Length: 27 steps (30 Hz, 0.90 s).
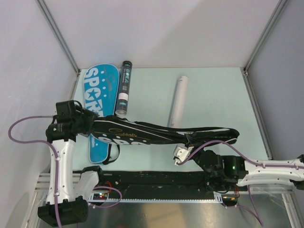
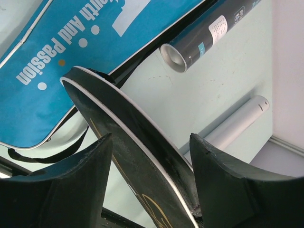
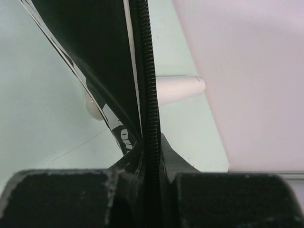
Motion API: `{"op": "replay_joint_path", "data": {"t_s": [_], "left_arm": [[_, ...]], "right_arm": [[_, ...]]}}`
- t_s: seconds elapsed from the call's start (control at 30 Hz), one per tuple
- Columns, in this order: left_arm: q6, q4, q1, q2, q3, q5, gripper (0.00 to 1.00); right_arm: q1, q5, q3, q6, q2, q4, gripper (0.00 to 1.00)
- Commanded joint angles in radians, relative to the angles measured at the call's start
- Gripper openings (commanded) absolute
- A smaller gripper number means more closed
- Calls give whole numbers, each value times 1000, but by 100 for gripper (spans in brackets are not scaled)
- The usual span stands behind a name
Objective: Pack up the badminton gear
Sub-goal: Place the racket bag at the center of the board.
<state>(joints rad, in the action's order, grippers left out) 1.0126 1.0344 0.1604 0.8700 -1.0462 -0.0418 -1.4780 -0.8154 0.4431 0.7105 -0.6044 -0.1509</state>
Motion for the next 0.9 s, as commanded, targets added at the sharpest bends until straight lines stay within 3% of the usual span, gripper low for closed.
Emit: {"op": "replay_joint_path", "data": {"t_s": [0.0,0.13,0.2,0.27,0.37,0.43,0.63,0.87], "left_arm": [[-13,-7,16,-24,-2,-28,69],[-1,-3,26,-30,44,-66,64],[5,-3,35,-29,63,-84,56],[14,-3,38,-32,69,-105,37],[34,-3,41,-47,68,-137,13],[48,-5,41,-61,65,-152,4],[75,-4,41,-84,64,-174,0],[91,-6,38,-78,73,-190,0]], "right_arm": [[-9,-62,26,-49,22,98,0],[-10,-78,22,-52,23,87,0],[-16,-82,23,-59,26,83,0],[-20,-90,24,-75,28,87,1],[-37,-55,53,-168,26,21,13],[-54,8,94,-251,17,-53,23],[-123,119,214,-424,-46,-157,54],[-85,257,288,-443,-98,48,63]]}}
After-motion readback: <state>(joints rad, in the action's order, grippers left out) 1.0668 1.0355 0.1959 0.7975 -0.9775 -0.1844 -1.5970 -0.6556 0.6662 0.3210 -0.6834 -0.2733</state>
